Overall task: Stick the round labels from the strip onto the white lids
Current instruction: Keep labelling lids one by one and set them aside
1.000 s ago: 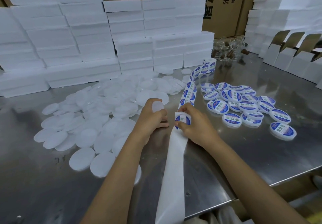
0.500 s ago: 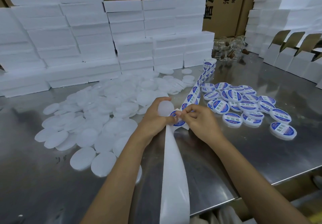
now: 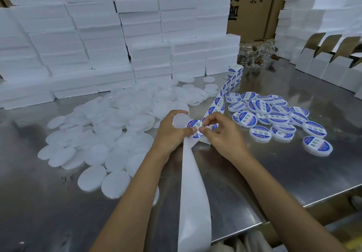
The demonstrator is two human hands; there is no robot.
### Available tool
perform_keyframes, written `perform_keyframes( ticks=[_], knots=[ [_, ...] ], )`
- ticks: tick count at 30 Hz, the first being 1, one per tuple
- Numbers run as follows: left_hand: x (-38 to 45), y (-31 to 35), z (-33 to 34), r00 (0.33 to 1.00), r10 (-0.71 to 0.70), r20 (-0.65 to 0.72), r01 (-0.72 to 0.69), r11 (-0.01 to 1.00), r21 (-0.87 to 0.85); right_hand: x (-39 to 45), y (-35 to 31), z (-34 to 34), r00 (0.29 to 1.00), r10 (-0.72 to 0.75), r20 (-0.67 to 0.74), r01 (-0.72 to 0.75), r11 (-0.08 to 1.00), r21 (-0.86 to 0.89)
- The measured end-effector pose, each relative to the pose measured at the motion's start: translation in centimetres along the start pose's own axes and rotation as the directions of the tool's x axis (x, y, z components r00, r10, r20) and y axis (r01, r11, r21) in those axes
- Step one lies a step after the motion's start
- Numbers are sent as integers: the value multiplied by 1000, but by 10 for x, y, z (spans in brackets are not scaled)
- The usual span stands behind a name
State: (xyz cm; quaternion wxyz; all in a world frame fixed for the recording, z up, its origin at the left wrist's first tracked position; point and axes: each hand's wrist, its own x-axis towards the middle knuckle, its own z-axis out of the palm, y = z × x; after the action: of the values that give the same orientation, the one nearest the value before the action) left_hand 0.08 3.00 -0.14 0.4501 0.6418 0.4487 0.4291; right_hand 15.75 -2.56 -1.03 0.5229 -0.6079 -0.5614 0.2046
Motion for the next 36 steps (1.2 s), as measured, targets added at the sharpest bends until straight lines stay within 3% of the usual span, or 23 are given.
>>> perform_keyframes(
  ticks=[6, 11, 14, 19, 25, 27, 29, 33, 36],
  knots=[
    [0, 1, 1, 1000, 15, 5, -15, 1000, 19, -1, -2, 0, 999, -36, -8, 36, 999, -22],
    [-2, 1, 2, 999, -11, 32, 11, 1000, -11, -2, -6, 1, 975, -207, -78, 202, 977, -68],
    [-3, 3, 2, 998, -44, 44, 46, 999, -28, -3, -11, 0, 965, -217, -147, 218, 976, -8],
    [-4, 11, 4, 984, -166, 62, 169, 984, -55, -5, -18, -7, 967, -101, -234, 162, 952, 261],
    [-6, 15, 0, 989, -145, -3, 145, 989, 11, -3, -21, -21, 958, 206, -201, -30, 767, 641],
    [-5, 18, -1, 976, -216, 18, 217, 975, -57, -1, -19, -22, 954, 262, -147, -91, 718, 690],
    [-4, 23, -4, 957, -290, 24, 287, 928, -239, 0, -19, -21, 955, 278, -103, -138, 725, 675],
    [-2, 25, -15, 959, -278, 61, 268, 811, -520, 1, -23, -9, 984, 176, -34, -124, 805, 581],
    [-4, 26, -16, 930, -286, 231, 355, 536, -766, 8, -34, 6, 996, 81, 39, -90, 867, 490]
  ],
)
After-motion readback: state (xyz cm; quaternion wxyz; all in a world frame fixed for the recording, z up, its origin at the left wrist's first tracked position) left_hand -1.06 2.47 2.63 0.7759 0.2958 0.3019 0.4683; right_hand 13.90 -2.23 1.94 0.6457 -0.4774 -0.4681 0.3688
